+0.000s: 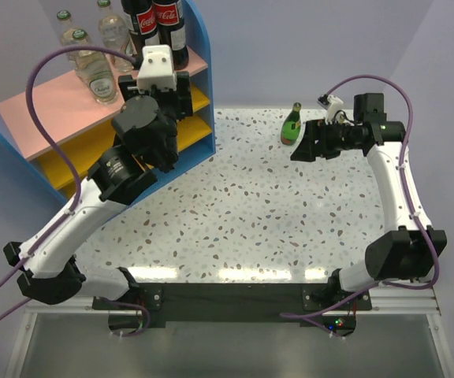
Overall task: Place and organize the beverage onto the shelf
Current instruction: Place the drink on the shelf.
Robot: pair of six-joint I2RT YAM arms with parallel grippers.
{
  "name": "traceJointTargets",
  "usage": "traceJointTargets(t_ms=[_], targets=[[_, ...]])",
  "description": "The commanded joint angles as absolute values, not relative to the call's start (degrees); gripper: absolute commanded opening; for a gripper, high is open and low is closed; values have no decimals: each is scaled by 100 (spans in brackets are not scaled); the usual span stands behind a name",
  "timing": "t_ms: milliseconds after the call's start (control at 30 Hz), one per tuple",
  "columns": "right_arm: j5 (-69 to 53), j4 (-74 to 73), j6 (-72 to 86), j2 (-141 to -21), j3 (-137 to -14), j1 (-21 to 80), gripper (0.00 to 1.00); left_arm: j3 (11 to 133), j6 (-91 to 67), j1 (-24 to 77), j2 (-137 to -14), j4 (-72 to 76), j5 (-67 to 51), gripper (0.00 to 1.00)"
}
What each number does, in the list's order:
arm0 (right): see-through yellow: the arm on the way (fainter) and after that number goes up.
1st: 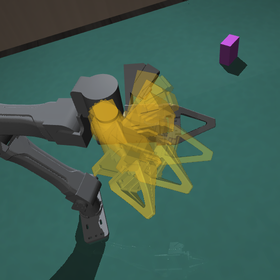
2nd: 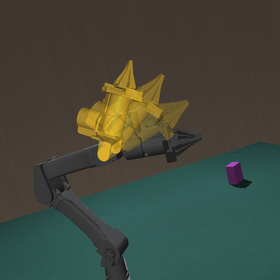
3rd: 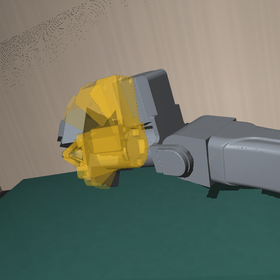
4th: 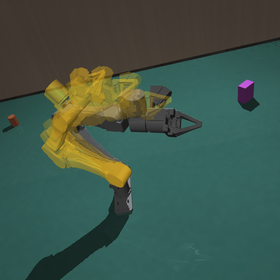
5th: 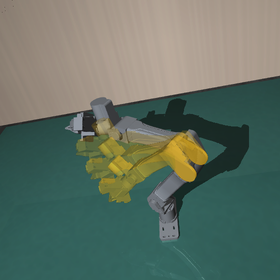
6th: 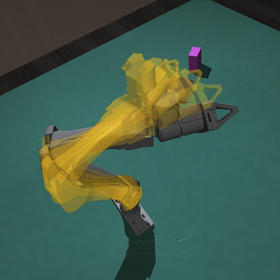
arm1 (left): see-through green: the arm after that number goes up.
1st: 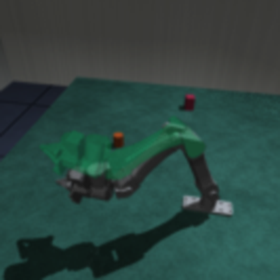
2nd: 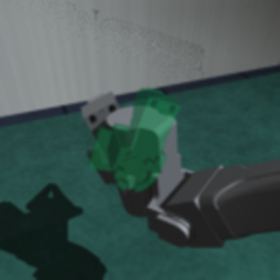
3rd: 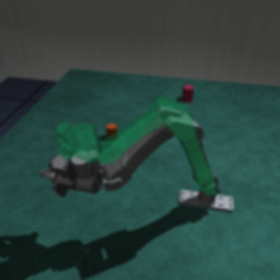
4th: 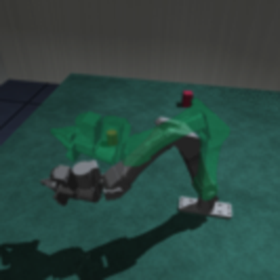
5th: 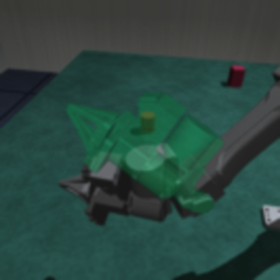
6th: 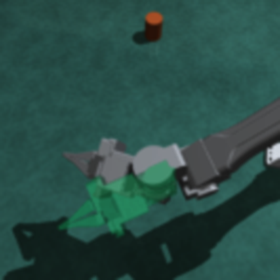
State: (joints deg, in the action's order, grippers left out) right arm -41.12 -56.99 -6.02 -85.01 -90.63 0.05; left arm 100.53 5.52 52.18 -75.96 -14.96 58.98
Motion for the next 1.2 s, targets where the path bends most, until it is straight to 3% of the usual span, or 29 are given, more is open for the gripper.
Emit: traceJointTargets(t_ms=[0,567,1167], targets=[[-4078,-5607,-721,-8499,-9079,17,84,10878,817,5063,-7838,-1062,5538,0],[-4104,-5590,-756,-8552,-9079,9,84,11935,633,3622,-8464,-1556,4527,0],[-4175,-5598,-747,-8578,-9123,-220,84,11795,334,2830,-8517,-1538,3903,0]])
